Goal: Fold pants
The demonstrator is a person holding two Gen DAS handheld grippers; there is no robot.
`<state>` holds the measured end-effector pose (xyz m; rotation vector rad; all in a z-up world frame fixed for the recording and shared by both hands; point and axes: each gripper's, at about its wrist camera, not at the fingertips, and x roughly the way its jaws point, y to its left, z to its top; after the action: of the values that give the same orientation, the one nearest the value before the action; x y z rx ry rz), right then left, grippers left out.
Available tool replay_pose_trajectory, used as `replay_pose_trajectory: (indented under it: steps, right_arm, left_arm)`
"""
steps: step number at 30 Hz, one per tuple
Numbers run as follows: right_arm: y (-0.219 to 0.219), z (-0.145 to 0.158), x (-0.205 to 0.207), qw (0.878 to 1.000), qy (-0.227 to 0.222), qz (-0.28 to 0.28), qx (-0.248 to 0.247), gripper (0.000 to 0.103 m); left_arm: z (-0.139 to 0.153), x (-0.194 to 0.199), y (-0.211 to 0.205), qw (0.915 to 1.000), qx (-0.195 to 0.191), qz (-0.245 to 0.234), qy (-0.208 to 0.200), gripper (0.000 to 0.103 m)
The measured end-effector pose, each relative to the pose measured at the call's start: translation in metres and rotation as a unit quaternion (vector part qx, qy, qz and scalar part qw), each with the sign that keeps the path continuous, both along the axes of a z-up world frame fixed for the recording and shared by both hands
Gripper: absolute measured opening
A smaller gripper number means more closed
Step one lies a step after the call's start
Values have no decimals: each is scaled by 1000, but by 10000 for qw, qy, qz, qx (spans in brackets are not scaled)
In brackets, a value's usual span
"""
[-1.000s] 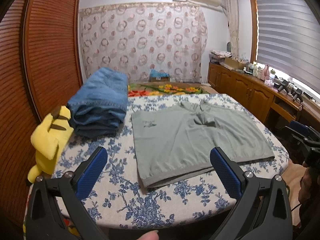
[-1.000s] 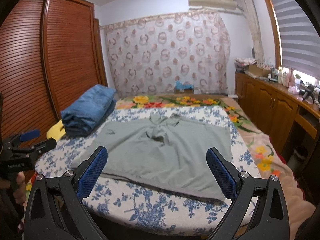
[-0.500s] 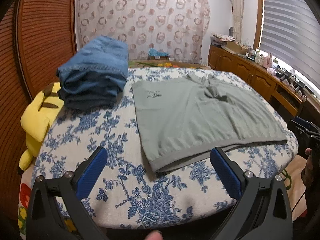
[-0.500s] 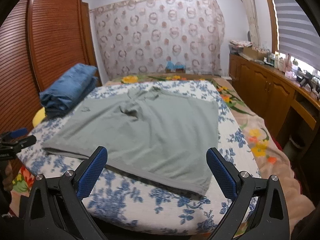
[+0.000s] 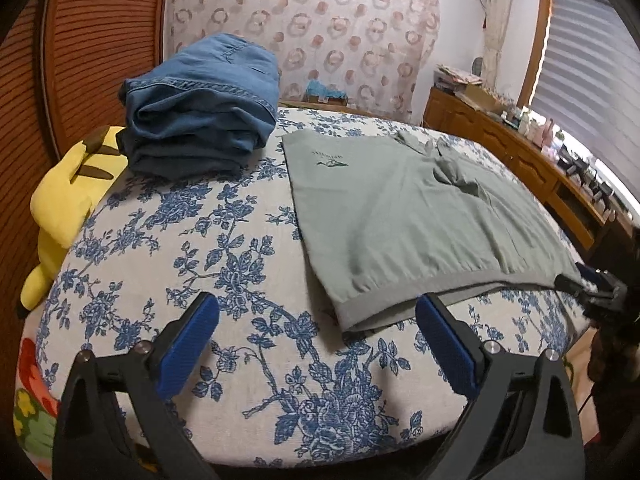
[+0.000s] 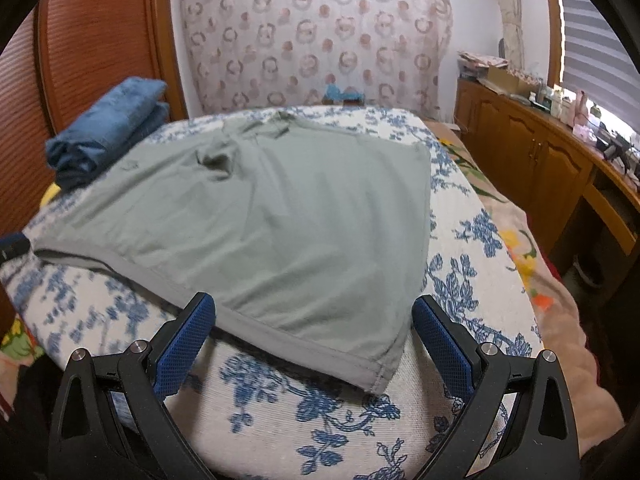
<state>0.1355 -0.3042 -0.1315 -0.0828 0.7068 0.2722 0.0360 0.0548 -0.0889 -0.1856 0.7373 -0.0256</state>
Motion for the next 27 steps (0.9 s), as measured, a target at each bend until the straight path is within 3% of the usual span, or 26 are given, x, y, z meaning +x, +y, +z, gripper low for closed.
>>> replay_pose_trajectory:
  steps: [5, 7, 13, 26, 27]
  right_arm:
    - [2, -3, -1, 9999, -80, 6, -105, 101]
    - [1, -4, -1, 9999, -89, 13, -117, 101]
    - [-1, -6, -5, 9998, -166, 22, -117, 103]
    - [0, -5, -5, 9997, -107, 80, -191, 103]
    - [0, -5, -5, 9997, -107, 82, -192, 103]
  left_arm:
    - [1, 3, 7, 9993, -357, -78, 9, 85]
    - [0, 5, 8, 9990, -428, -115, 32, 71]
    - [-10, 11, 5, 9980, -567, -186, 229, 48]
    - [-11, 14, -9, 9983, -390, -379, 202, 46]
    - [-11, 14, -9, 9983, -393, -394, 195, 43]
